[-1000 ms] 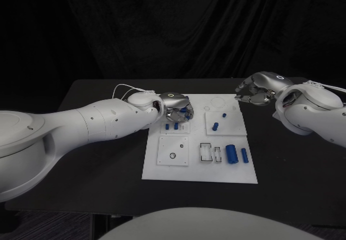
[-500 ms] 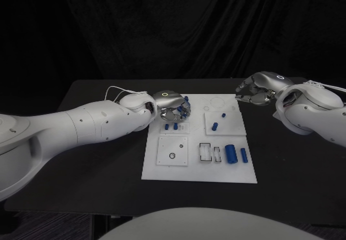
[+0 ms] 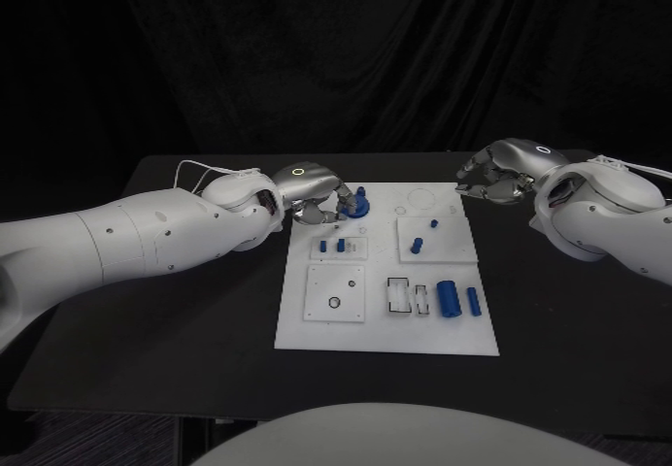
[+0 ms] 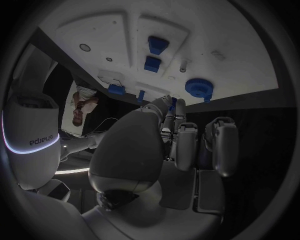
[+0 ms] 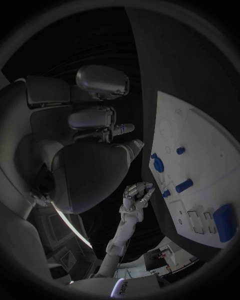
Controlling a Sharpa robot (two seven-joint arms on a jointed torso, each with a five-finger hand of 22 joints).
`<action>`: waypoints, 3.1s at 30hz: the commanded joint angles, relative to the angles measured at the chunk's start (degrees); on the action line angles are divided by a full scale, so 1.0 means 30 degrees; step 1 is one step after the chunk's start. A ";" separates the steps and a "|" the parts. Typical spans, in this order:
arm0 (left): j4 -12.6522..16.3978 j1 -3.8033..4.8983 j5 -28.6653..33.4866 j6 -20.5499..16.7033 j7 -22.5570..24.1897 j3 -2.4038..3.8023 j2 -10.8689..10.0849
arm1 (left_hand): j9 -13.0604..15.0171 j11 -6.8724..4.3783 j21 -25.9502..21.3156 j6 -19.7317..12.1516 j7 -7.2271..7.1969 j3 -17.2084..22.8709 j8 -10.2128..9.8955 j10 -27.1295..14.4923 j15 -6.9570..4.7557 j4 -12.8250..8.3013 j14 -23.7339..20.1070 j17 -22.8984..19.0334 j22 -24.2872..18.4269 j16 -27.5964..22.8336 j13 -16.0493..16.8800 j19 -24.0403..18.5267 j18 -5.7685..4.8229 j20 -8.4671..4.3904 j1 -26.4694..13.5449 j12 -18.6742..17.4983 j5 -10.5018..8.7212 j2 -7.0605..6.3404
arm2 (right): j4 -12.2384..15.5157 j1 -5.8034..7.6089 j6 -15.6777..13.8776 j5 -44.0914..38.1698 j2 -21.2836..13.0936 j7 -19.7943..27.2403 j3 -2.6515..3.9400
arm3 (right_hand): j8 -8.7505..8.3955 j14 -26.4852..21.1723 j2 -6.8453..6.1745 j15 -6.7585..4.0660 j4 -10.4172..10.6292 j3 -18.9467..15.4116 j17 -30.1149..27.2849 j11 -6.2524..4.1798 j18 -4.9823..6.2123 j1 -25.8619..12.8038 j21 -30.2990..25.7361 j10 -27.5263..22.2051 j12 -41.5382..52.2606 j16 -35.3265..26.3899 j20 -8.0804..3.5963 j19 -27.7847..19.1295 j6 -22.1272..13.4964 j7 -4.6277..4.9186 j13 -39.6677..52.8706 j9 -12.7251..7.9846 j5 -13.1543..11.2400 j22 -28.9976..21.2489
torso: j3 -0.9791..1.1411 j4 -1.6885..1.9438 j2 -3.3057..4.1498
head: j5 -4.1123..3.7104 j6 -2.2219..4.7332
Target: Assemble the parts on the task board
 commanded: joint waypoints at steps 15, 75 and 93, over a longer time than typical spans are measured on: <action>-0.0093 -0.0302 0.0032 0.1347 -0.1077 -0.0016 -0.0545 | -0.0118 0.0125 -0.0018 0.0023 0.0187 -0.0053 -0.0159 -0.0003 0.0040 0.0028 0.0064 0.0679 0.3913 -0.0044 -0.0273 0.0012 -0.0307 -0.0149 -0.0034 -0.0516 -0.0074 -0.0158 | 0.0025 -0.0110 0.0185 -0.0062 -0.0082 -0.0215 0.0013 | -0.0062 0.1466 0.0032 0.0125 0.0011 0.0115 0.3545 0.0117 0.0212 0.0102 -0.0261 0.0903 -0.0290 -0.0210 -0.0014 -0.0199 0.0137 -0.0011 0.4105 -0.0043 0.0082 0.3155 | 0.0034 -0.0012 0.0048 | 0.0118 -0.0004; -0.1385 -0.0840 0.0030 0.2668 -0.2011 -0.0015 0.0684 | -0.0607 0.0336 -0.0983 -0.0752 -0.0053 -0.0189 -0.0963 -0.0938 0.0173 0.0193 -0.0629 -0.0416 0.3606 -0.0720 -0.0769 -0.0733 -0.0094 -0.0128 -0.0385 -0.1732 -0.0380 -0.0403 | -0.0004 -0.0342 0.0362 -0.0062 -0.0066 -0.0247 0.0013 | -0.0108 0.1371 0.0043 0.0121 0.0036 0.0163 0.3314 0.0114 0.0280 0.0097 -0.0611 0.0502 -0.0642 -0.0501 -0.0009 -0.0327 0.0132 -0.0007 0.3753 -0.0095 0.0032 0.3055 | 0.0076 -0.0058 0.0043 | 0.0081 -0.0004; -0.1345 -0.0864 0.0030 -0.0099 -0.1880 -0.0015 0.0245 | -0.2407 0.1088 -0.2639 -0.5915 -0.2115 -0.0887 -0.1602 -0.5195 0.0793 0.0273 -0.1459 -0.1304 0.3172 -0.1180 -0.1640 -0.1808 0.0232 0.0416 -0.0513 -0.3348 -0.1118 -0.0607 | 0.0071 -0.0384 0.0256 -0.0062 -0.0234 -0.0244 0.0014 | -0.0142 0.1351 0.0013 0.0119 0.0033 0.0171 0.3264 0.0107 0.0286 0.0100 -0.0658 0.0367 -0.0769 -0.0566 -0.0008 -0.0340 0.0105 -0.0021 0.3628 -0.0124 0.0022 0.3042 | 0.0072 -0.0034 0.0038 | 0.0135 -0.0004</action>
